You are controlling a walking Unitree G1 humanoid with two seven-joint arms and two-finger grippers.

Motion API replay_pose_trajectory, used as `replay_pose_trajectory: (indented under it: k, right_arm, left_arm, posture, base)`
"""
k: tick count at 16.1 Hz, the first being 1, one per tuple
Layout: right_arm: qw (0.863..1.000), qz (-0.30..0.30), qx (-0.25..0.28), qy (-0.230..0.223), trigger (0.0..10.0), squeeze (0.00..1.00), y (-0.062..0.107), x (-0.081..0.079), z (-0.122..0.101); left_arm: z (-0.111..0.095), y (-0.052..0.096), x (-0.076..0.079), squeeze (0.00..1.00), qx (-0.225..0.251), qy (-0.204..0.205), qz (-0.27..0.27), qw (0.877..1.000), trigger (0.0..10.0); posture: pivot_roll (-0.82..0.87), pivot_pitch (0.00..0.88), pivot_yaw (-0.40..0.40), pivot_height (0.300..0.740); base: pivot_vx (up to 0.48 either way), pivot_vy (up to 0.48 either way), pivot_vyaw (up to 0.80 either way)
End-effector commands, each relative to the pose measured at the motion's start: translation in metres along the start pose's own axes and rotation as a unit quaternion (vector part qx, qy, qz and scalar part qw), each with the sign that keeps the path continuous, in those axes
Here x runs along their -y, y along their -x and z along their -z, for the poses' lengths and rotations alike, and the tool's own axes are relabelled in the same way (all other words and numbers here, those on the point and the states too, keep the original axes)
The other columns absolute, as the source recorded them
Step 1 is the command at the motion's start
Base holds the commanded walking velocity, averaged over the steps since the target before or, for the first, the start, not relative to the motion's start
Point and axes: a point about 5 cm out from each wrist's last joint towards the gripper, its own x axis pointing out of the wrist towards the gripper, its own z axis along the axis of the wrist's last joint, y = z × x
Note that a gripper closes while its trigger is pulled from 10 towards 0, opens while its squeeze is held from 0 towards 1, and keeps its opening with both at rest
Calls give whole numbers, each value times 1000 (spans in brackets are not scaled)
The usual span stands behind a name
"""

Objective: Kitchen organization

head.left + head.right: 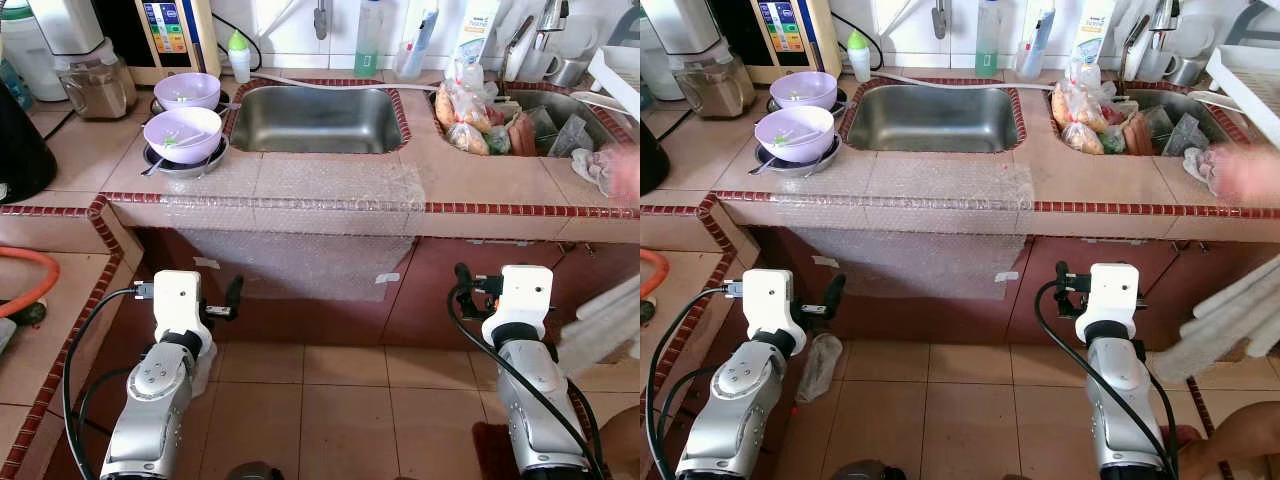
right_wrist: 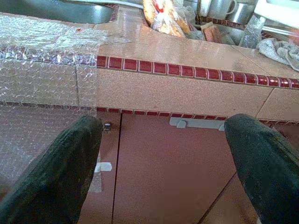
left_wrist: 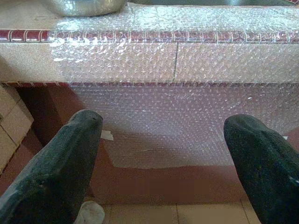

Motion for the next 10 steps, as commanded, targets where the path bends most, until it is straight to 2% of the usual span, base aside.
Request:
replay_pose_trajectory:
  k: [1, 2, 10]
  right_arm:
    - [996, -81, 5, -29, 10000, 0, 10, -37, -18]
    - [996, -76, -14, -53, 10000, 0, 6, -35, -15]
    - [995, -85, -14, -46, 10000, 0, 5, -38, -16]
  left_arm:
    - [-37, 9, 3, 0, 90, -5, -48, 995, 10000]
    - [-34, 8, 2, 0, 85, -1, -51, 995, 10000]
    - [-30, 5, 6, 0, 76, -4, -35, 996, 10000]
  posture:
    - [33, 0, -55, 740]
    - [33, 0, -59, 740]
    - [25, 0, -40, 740]
  base:
    - [0, 0, 0]
    - [0, 0, 0]
    - [0, 0, 0]
